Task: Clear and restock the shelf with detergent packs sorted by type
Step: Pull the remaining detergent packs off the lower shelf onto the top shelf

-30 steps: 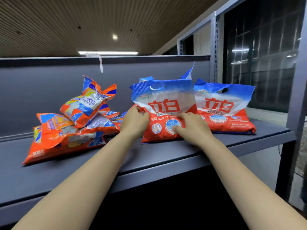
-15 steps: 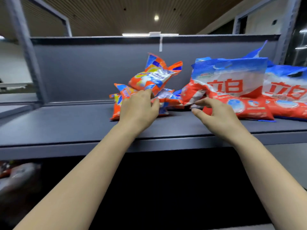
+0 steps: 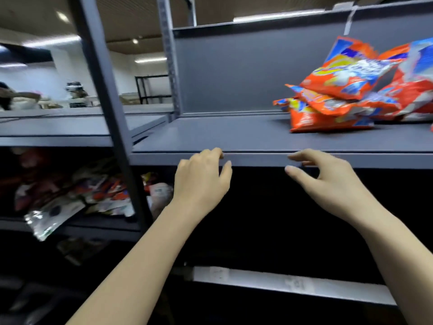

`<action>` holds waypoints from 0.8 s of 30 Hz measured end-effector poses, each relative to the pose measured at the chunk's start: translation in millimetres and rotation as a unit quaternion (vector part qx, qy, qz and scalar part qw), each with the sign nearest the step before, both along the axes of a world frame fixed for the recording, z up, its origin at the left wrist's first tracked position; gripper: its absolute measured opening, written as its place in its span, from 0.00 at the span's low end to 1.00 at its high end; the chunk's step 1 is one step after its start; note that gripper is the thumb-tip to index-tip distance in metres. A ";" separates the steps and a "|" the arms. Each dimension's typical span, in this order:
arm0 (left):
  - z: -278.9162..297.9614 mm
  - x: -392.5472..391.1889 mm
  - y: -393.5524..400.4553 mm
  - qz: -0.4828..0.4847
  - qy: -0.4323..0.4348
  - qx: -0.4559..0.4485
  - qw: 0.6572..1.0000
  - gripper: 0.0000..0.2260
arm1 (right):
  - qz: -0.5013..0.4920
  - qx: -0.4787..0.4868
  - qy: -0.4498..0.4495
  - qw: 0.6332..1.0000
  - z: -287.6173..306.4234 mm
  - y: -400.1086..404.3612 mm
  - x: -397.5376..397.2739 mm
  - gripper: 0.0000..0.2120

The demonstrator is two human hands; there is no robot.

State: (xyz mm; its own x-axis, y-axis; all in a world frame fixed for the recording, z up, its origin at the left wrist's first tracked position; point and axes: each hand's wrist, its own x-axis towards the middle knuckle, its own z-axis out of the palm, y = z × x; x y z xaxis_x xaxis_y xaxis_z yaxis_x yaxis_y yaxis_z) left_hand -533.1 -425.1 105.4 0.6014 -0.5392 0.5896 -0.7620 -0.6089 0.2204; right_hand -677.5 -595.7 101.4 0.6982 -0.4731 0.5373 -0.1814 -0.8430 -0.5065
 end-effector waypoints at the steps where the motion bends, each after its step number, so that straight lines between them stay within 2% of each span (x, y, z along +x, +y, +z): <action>1: -7.9 7.1 19.0 0.008 0.002 0.004 1.000 0.13 | 0.011 -0.001 0.005 1.000 -6.6 17.7 11.0 0.13; 13: -84.9 109.5 214.2 0.162 0.111 0.036 0.980 0.14 | 0.178 0.000 0.099 0.979 -68.1 191.5 153.4 0.13; 24: -119.0 227.8 326.6 0.271 0.161 0.062 0.947 0.13 | 0.257 0.022 0.176 0.950 -111.3 277.7 299.3 0.19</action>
